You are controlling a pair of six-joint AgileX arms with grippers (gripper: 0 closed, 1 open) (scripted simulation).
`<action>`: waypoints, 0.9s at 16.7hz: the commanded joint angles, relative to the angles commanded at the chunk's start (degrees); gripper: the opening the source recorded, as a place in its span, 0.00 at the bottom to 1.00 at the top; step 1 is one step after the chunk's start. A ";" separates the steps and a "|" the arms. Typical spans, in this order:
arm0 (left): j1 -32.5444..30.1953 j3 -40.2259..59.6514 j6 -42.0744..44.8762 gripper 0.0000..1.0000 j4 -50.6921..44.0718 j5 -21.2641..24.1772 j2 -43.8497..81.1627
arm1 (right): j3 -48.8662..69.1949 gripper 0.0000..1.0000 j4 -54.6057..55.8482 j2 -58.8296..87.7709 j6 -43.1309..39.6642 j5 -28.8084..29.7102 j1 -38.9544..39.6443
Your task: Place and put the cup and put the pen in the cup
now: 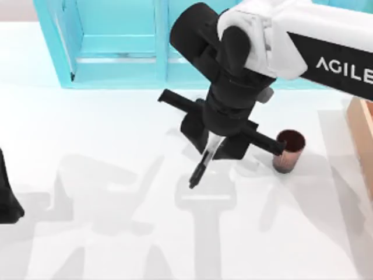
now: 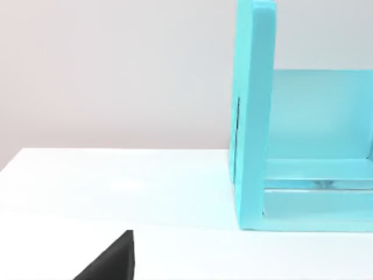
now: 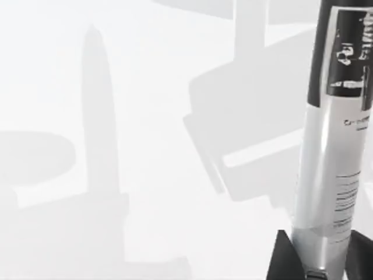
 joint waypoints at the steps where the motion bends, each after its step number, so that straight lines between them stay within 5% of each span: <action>1: 0.00 0.00 0.00 1.00 0.00 0.00 0.00 | 0.00 0.00 0.00 0.00 0.00 0.00 0.00; 7: 0.00 0.00 0.00 1.00 0.00 0.00 0.00 | -7.38 0.00 12.07 -2.62 -8.20 7.59 0.82; 15: 0.00 0.00 0.00 1.00 0.00 0.00 0.00 | -30.45 0.00 51.12 -10.87 -32.11 32.28 4.25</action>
